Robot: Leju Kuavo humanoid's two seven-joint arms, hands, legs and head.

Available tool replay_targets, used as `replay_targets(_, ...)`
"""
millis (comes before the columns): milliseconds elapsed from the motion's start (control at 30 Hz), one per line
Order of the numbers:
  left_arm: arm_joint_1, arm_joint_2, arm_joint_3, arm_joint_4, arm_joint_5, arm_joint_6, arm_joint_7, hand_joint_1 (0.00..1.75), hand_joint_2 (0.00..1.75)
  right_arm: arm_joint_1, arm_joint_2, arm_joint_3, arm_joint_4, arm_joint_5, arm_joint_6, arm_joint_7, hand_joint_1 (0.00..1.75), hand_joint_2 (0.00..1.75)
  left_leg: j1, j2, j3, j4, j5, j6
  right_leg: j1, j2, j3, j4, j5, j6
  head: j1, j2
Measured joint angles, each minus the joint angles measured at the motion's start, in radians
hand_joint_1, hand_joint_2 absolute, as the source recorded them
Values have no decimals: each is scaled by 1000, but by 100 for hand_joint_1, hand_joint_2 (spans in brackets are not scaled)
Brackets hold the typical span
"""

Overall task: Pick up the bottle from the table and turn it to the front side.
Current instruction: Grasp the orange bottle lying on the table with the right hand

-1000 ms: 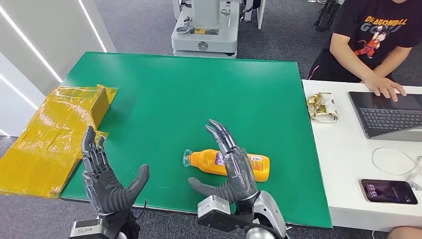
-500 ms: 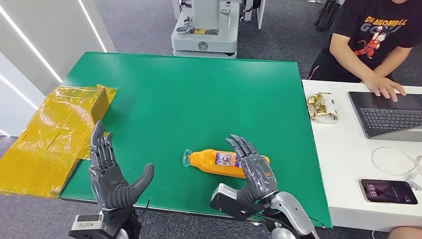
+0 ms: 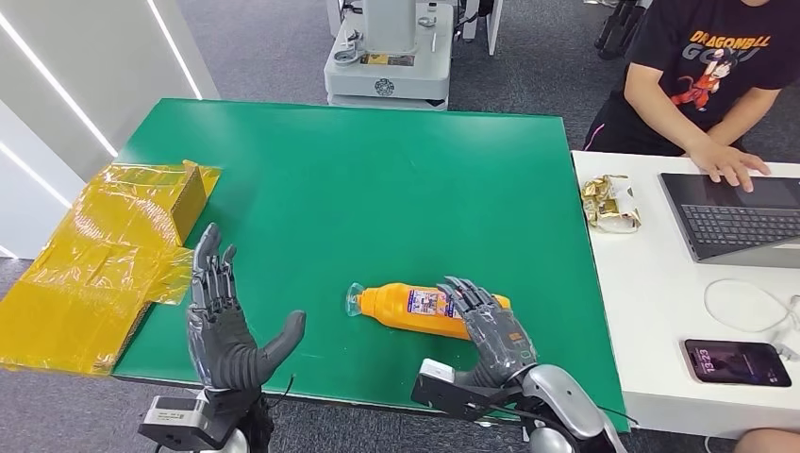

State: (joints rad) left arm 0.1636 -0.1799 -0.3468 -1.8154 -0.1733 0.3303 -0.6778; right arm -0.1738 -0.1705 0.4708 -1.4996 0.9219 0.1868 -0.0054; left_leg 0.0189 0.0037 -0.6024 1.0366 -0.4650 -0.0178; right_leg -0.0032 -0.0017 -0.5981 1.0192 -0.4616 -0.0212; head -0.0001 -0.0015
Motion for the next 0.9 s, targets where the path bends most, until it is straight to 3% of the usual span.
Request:
replay_targets(300, -19, -4, 0, 27, -2, -1, -2, 0, 175, -152, -3, 55, 159, -18, 40, -52, 0, 175, 0, 0, 0, 0, 1, 0, 0, 0, 0, 0, 1, 0, 0, 0)
replay_targets(900, -55, -19, 0, 43, -12, 11, 31, 0, 175, -353, 61, 112, 556, -26, -3, -24, 0, 175, 0, 0, 0, 0, 1, 0, 0, 0, 0, 0, 1, 0, 0, 0)
